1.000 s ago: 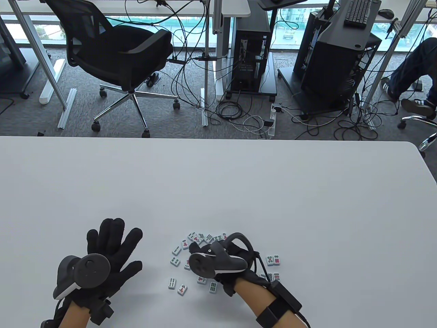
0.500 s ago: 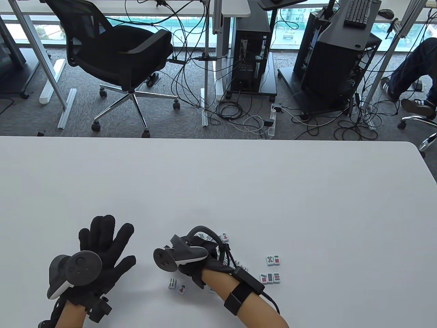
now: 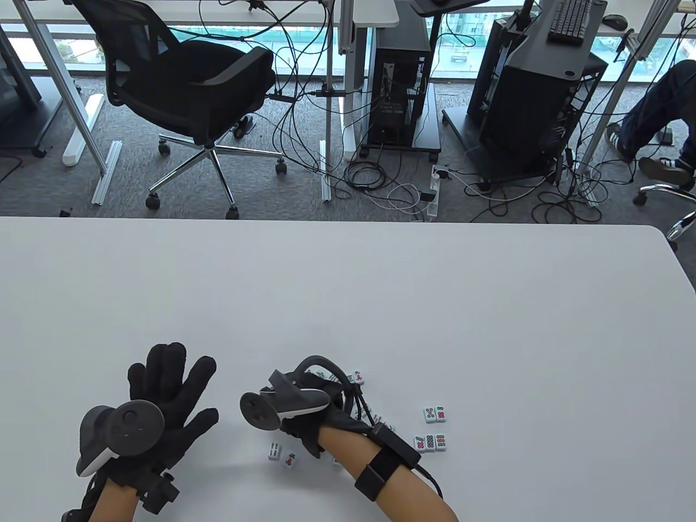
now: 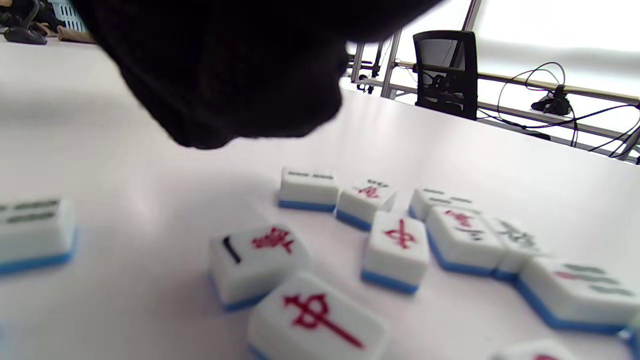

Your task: Mahjong suit sorting

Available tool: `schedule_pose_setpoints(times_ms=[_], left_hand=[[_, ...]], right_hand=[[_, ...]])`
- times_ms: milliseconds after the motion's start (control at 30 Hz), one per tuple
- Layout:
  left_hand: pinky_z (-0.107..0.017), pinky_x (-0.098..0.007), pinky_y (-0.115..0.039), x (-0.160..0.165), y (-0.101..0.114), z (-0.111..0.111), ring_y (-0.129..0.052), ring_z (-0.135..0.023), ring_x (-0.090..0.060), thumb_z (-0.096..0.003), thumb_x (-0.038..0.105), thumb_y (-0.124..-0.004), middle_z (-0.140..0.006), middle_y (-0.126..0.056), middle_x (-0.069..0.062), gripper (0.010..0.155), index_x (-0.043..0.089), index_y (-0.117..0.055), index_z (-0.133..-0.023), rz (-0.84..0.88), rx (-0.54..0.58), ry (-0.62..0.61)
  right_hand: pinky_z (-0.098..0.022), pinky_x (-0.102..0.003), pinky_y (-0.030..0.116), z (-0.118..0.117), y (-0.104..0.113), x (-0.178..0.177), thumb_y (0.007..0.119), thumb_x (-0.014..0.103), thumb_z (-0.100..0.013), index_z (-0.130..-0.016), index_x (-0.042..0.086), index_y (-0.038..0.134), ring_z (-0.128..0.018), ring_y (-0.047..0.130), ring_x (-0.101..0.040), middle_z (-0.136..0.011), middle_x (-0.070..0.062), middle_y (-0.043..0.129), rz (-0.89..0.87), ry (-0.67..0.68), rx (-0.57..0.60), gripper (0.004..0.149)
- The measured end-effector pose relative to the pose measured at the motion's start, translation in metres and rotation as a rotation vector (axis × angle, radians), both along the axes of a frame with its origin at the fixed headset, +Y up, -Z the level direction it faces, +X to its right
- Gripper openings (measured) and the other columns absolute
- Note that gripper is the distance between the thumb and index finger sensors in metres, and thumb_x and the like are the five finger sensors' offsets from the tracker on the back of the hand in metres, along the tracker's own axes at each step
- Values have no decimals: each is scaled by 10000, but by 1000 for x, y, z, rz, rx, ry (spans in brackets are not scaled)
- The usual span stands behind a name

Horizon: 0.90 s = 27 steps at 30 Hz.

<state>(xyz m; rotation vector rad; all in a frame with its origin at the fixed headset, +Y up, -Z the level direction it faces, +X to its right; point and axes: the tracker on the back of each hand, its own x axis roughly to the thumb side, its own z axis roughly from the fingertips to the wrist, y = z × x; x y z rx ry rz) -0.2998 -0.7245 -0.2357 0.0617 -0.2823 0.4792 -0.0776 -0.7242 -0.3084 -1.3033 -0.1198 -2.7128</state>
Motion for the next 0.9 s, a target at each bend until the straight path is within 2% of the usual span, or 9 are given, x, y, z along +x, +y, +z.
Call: schedule_pose_setpoints(times_ms=[133, 233, 300, 433, 567, 733, 900], left_hand=[[-712, -499, 131, 1, -1, 0, 229, -1063, -95, -454, 750, -530, -1083, 178, 232, 770, 504, -188, -1098, -1, 2, -8], [-713, -499, 130, 4, -2, 0, 229, -1063, -97, -454, 751, -529, -1083, 177, 231, 773, 502, -186, -1100, -12, -2, -19], [-713, -499, 130, 6, -3, 0, 229, -1063, -96, -453, 752, -528, -1083, 179, 232, 771, 504, -186, -1098, -21, -4, -24], [-713, -499, 130, 8, -3, 0, 229, -1063, -96, -454, 752, -528, -1083, 178, 232, 771, 504, -185, -1099, -30, -5, -30], [-713, -500, 129, 9, -5, 0, 229, -1063, -99, -454, 752, -527, -1083, 179, 230, 771, 502, -186, -1099, -41, -15, -32], [-712, -498, 129, 10, -8, -1, 228, -1062, -100, -454, 750, -529, -1083, 177, 229, 771, 502, -186, -1099, -52, -27, -33], [-713, -498, 129, 11, -7, -1, 228, -1062, -99, -455, 751, -528, -1083, 178, 229, 770, 501, -187, -1099, -52, -28, -31]], right_hand=[[-53, -243, 778, -13, 35, 52, 891, 352, -404, -897, 96, 790, -65, 842, -74, -339, -13, 951, -66, -130, 39, 564], [-54, -241, 780, -20, 47, 97, 890, 352, -405, -894, 81, 790, -68, 844, -73, -342, -11, 952, -54, -238, 62, 568], [-56, -240, 781, -21, 47, 128, 890, 351, -407, -894, 74, 789, -69, 846, -73, -343, -12, 953, -20, -305, 54, 570], [-60, -240, 783, -15, 29, 173, 888, 350, -409, -896, 73, 787, -74, 847, -72, -349, -11, 952, 34, -379, 6, 569], [-63, -244, 784, -6, -4, 201, 886, 345, -410, -898, 78, 786, -78, 849, -77, -354, -15, 952, 65, -416, -55, 565], [-63, -244, 784, -2, -24, 211, 885, 346, -410, -898, 86, 784, -79, 849, -76, -356, -14, 951, 128, -426, -45, 562], [-62, -242, 784, -2, -33, 216, 883, 348, -411, -897, 90, 785, -77, 849, -74, -356, -12, 951, 154, -438, -41, 558]])
